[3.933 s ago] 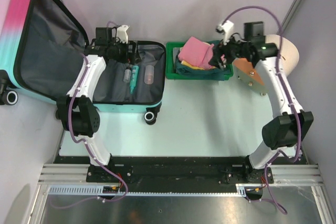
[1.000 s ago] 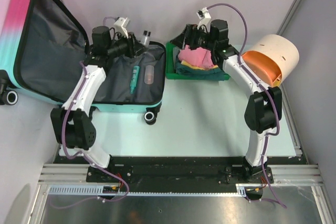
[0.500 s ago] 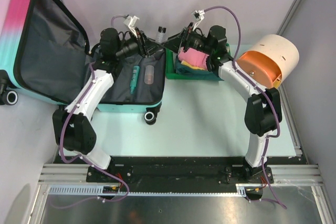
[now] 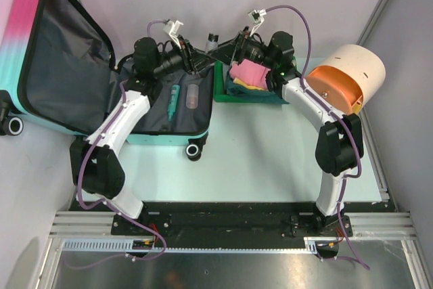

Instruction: Open, take out, and arrange the luggage

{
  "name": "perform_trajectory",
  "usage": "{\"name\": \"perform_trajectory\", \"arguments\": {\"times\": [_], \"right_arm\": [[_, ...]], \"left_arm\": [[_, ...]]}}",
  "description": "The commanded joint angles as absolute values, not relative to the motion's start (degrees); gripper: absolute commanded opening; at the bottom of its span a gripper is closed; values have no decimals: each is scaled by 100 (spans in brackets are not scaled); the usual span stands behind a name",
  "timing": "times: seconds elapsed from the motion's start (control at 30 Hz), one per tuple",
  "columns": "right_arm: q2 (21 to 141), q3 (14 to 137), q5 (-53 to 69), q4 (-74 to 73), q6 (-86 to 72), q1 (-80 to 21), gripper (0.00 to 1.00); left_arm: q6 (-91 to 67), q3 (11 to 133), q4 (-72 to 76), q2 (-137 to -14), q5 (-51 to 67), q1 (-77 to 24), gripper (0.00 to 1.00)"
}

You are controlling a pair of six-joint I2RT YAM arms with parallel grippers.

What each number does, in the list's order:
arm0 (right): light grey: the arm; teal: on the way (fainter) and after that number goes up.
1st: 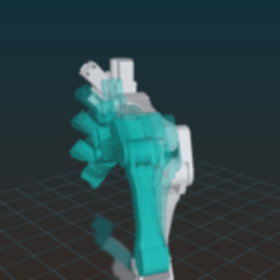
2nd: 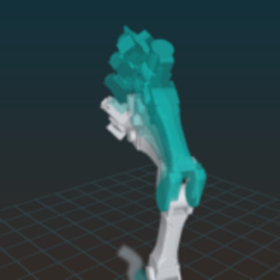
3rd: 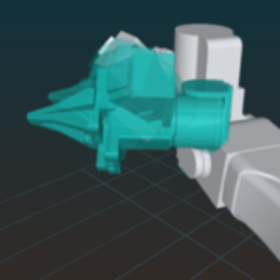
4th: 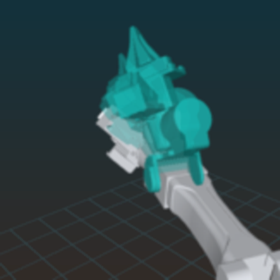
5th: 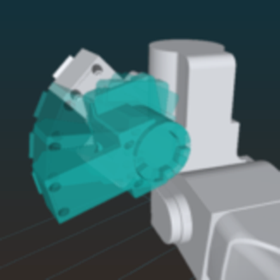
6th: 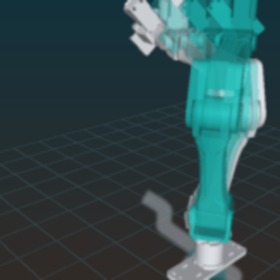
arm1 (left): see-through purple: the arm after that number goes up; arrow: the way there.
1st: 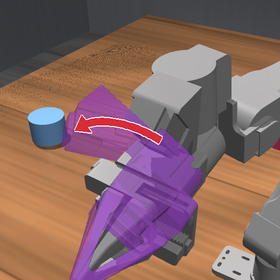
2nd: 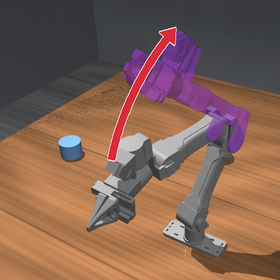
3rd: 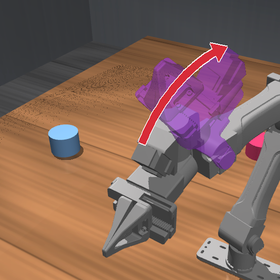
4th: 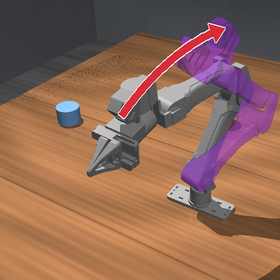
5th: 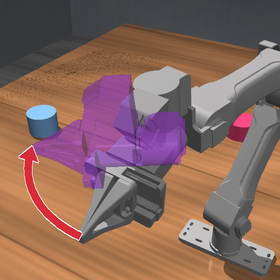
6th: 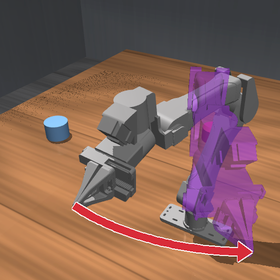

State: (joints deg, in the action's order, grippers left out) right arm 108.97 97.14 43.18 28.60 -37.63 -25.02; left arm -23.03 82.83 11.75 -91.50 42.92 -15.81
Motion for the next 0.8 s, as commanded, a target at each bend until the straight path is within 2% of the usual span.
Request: {"name": "perform_trajectory", "arguments": {"times": [0.0,0.07,0.17,0.27,0.3,0.37,0.4,0.43,0.47,0.53,0.6,0.77], "right_arm": [[10661,10098,3982,3076,-3955,-2522,84],[10661,10081,3912,3050,-3946,-2505,84],[10652,10072,3806,2953,-3868,-2496,74],[10617,10020,3657,2787,-3762,-2470,49],[10608,10002,3639,2751,-3762,-2452,34],[10547,9967,3630,2681,-3788,-2382,21],[10521,9949,3639,2663,-3753,-2304,10],[10477,9941,3639,2593,-3736,-2251,6],[10450,9958,3656,2541,-3683,-2198,3],[10293,9975,3718,2313,-3411,-1978,0],[10039,9976,3814,1997,-2599,-1690,0],[9370,9984,3736,-23,-548,-898,0]], "left_arm": [[-2496,8297,1547,-9132,4605,-1819,1],[-2470,8297,1564,-9132,4623,-1863,1],[-2461,8279,1582,-9114,4614,-1907,1],[-2470,8279,1582,-9114,4562,-1925,6],[-2487,8271,1582,-9114,4527,-1916,8],[-2496,8288,1582,-9114,4447,-1916,32],[-2496,8279,1582,-9123,4421,-1916,45],[-2487,8271,1547,-9123,4421,-1907,64],[-2444,8253,1495,-9123,4369,-1890,73],[-2207,8235,1188,-9114,4298,-1855,84],[-1735,8297,637,-9106,4175,-1837,86],[-1275,8069,352,-8939,4043,-1732,87]]}}
